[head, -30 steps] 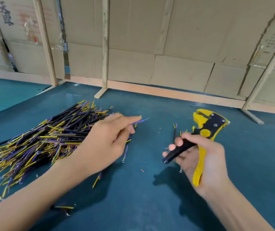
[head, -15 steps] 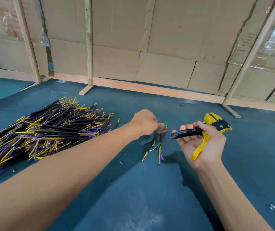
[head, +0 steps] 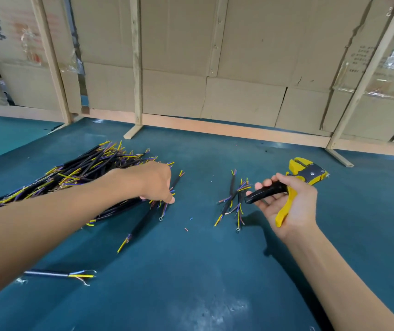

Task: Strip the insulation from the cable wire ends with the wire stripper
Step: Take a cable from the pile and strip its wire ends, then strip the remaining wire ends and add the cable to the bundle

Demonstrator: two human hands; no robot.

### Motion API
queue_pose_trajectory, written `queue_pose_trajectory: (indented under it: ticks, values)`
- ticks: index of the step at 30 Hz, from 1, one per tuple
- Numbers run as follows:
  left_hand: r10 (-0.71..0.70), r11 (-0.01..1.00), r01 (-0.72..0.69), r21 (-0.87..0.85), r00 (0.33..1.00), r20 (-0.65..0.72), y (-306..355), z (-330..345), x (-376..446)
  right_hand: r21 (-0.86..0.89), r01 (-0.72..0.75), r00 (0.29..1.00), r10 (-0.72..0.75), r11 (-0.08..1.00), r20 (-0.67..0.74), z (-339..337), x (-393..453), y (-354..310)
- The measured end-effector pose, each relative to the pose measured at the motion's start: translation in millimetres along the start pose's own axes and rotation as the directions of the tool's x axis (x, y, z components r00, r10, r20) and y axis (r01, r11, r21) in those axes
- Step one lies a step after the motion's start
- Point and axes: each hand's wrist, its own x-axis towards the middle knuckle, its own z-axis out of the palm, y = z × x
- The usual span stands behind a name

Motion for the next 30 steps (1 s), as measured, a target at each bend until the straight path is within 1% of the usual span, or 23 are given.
queue_pose_trajectory:
  ticks: [4,6,8,10,14,16,17,18,20,21,22,23,24,25,27,28,30]
  values:
    - [-0.031,0.998,0.026,-0.062,0.996,-0.08,3.2,4.3,-0.4,-0.009,-0.007,1.0,0.007,1.0,-0.011,0.7,-1.9,1.8]
    - [-0.064,0.993,0.057,-0.101,0.995,-0.073,2.8,2.9,-1.3,-0.018,-0.006,1.0,0.005,1.0,-0.006,1.3,-2.3,1.4]
    - [-0.054,0.993,0.047,-0.109,0.997,-0.062,2.4,1.4,-2.9,-0.015,-0.002,1.0,0.002,1.0,-0.001,1.5,-2.1,0.5]
    - [-0.031,0.99,0.02,-0.143,0.997,-0.076,5.4,-1.4,-6.7,-0.014,0.0,1.0,0.0,1.0,0.009,1.1,-1.9,0.6]
    - [-0.013,0.956,-0.031,-0.291,0.989,-0.149,7.3,-18.5,-6.5,-0.018,-0.021,0.999,0.021,1.0,0.029,1.6,-1.4,3.3]
    - [0.024,0.931,-0.086,-0.355,0.984,-0.175,5.0,-29.5,-5.6,-0.031,-0.021,0.999,0.022,0.999,0.045,1.6,-2.5,3.8]
    - [0.046,0.903,-0.132,-0.41,0.976,-0.214,4.4,-33.7,-6.0,-0.04,-0.02,0.998,0.022,0.999,0.056,2.2,-3.2,3.8]
    - [0.061,0.841,-0.192,-0.506,0.963,-0.263,4.6,-36.6,-7.8,-0.051,-0.018,0.997,0.021,0.999,0.068,3.5,-4.2,3.7]
    - [0.101,0.65,-0.347,-0.676,0.921,-0.376,6.7,-37.7,-16.7,-0.115,-0.004,0.997,0.013,0.993,0.082,9.0,-7.1,4.3]
    - [0.13,0.585,-0.422,-0.693,0.892,-0.433,7.7,-35.5,-21.6,-0.174,0.011,0.997,0.003,0.985,0.082,13.7,-9.5,5.3]
    - [0.157,0.57,-0.483,-0.664,0.858,-0.49,8.9,-31.6,-26.6,-0.229,0.024,0.996,-0.004,0.973,0.088,19.6,-12.2,7.1]
    - [0.179,0.594,-0.533,-0.602,0.818,-0.547,10.8,-25.2,-30.5,-0.262,0.029,0.994,-0.001,0.965,0.107,25.8,-15.8,9.7]
    - [0.188,0.623,-0.568,-0.538,0.776,-0.602,13.5,-16.1,-34.1,-0.269,0.022,0.99,0.017,0.963,0.143,31.8,-20.2,12.9]
    - [0.183,0.63,-0.595,-0.498,0.737,-0.65,16.7,-6.7,-37.6,-0.261,0.008,0.981,0.043,0.965,0.189,37.8,-25.1,15.6]
    - [0.173,0.572,-0.67,-0.473,0.663,-0.729,22.9,11.7,-45.1,-0.263,0.014,0.956,0.064,0.965,0.286,46.5,-35.2,20.3]
    - [0.202,0.574,-0.711,-0.407,0.604,-0.771,25.0,18.7,-48.5,-0.284,0.039,0.945,0.057,0.958,0.323,48.7,-39.4,22.3]
    - [0.308,0.613,-0.763,-0.204,0.469,-0.828,26.0,30.5,-50.4,-0.316,0.1,0.934,0.02,0.943,0.357,50.1,-44.6,25.4]
